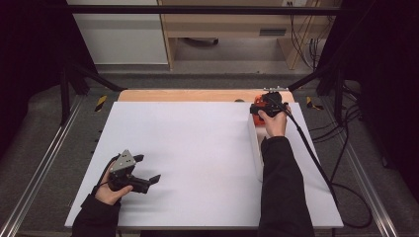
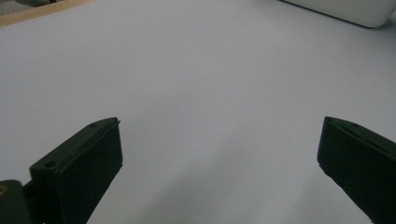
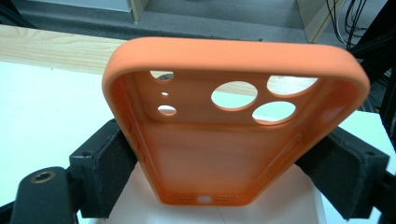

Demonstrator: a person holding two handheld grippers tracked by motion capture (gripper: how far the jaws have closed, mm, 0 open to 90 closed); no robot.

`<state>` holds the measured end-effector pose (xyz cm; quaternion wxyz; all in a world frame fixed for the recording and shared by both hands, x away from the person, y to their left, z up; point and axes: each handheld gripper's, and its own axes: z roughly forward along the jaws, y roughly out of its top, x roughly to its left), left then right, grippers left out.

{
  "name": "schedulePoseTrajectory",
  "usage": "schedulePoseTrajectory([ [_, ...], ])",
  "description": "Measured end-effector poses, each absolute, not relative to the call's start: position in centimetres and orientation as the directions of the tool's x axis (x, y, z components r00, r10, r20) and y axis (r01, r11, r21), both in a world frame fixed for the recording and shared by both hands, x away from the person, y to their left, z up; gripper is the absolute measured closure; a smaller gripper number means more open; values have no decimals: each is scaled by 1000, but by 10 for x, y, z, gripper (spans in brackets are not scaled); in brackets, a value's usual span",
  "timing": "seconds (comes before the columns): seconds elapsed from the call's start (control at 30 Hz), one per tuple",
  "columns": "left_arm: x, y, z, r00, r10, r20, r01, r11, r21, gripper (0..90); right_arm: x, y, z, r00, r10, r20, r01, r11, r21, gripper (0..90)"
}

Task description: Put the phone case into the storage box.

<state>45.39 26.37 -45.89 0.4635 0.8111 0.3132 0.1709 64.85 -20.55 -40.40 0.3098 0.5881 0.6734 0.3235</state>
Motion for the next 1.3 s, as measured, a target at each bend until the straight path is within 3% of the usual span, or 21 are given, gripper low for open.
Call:
schedulePoseTrajectory([
  [0.13, 454, 264, -459, 746, 666, -14, 351, -375, 858, 0, 648, -206, -404, -113, 993, -30, 591, 91, 802, 138],
  [0.2, 454, 264, -459, 746, 666, -14, 351, -375, 858, 0, 648, -206, -403, -126, 992, -31, 589, 99, 802, 73],
  [0.4, 454, 263, -459, 747, 665, -15, 350, -374, 859, 0, 645, -209, -398, -141, 989, -41, 567, 114, 816, 21],
  [0.7, 454, 262, -460, 747, 664, -14, 350, -375, 858, 0, 635, -210, -388, -159, 987, -31, 544, 114, 831, 8],
  [1.3, 453, 263, -459, 746, 666, -21, 353, -369, 860, 0, 591, -206, -363, -314, 949, 24, 467, 132, 875, 5],
])
